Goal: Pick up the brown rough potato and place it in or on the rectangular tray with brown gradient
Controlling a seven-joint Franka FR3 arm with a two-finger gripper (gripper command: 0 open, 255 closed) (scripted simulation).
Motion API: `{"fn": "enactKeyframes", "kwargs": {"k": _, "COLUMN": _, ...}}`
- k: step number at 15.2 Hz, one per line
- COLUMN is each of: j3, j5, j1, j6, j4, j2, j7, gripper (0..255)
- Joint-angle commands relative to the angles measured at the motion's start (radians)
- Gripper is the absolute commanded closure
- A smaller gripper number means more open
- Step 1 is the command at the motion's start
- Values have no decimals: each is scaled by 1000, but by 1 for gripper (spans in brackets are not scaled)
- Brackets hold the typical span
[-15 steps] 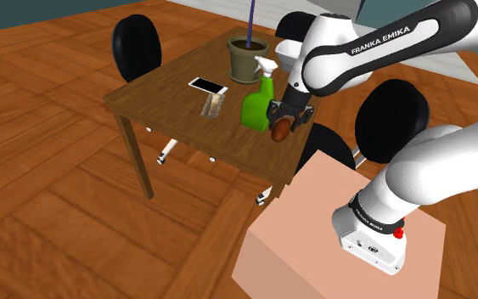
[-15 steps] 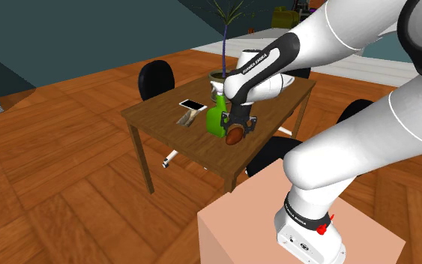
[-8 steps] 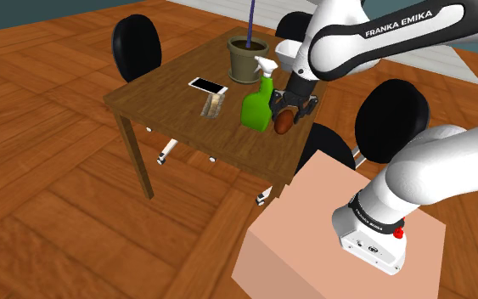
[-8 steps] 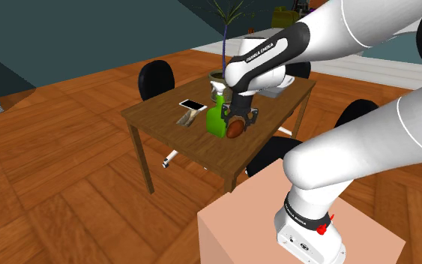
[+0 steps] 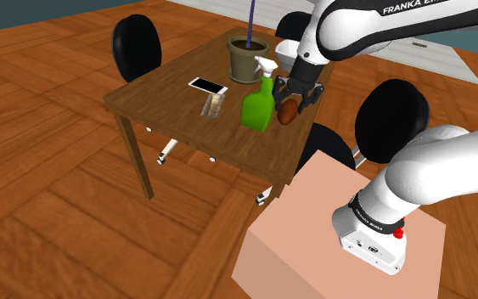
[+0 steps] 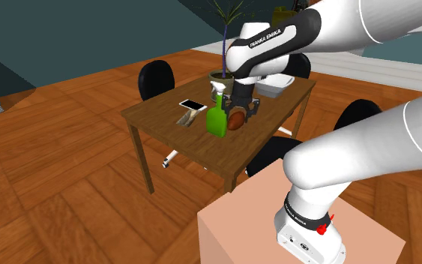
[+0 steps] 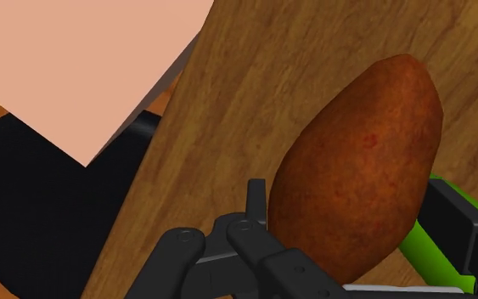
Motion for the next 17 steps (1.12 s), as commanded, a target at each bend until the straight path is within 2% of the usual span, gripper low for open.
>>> {"fn": "enactKeyframes", "kwargs": {"k": 1, "j3": -2, "j5": -3, "j1": -1, "j6": -33, "j4": 21, "j2": -12, "j7": 2, "gripper": 255}}
{"fn": "enactKeyframes", "kwargs": {"k": 6, "j3": -5, "j5": -8, "j1": -3, "j6": -95, "j4": 64, "j2": -31, "j7": 6, "gripper": 255}}
{"fn": "enactKeyframes", "kwargs": {"k": 11, "j3": 47, "j5": -2, "j1": 5, "j6": -37, "j4": 224, "j2": 182, "j7": 63, "gripper": 255}}
{"fn": "enactKeyframes", "kwargs": {"k": 17, "j3": 100, "j5": -31, "j1": 6, "j6": -16, "j4": 446, "j2": 420, "j7": 139, "gripper": 255}}
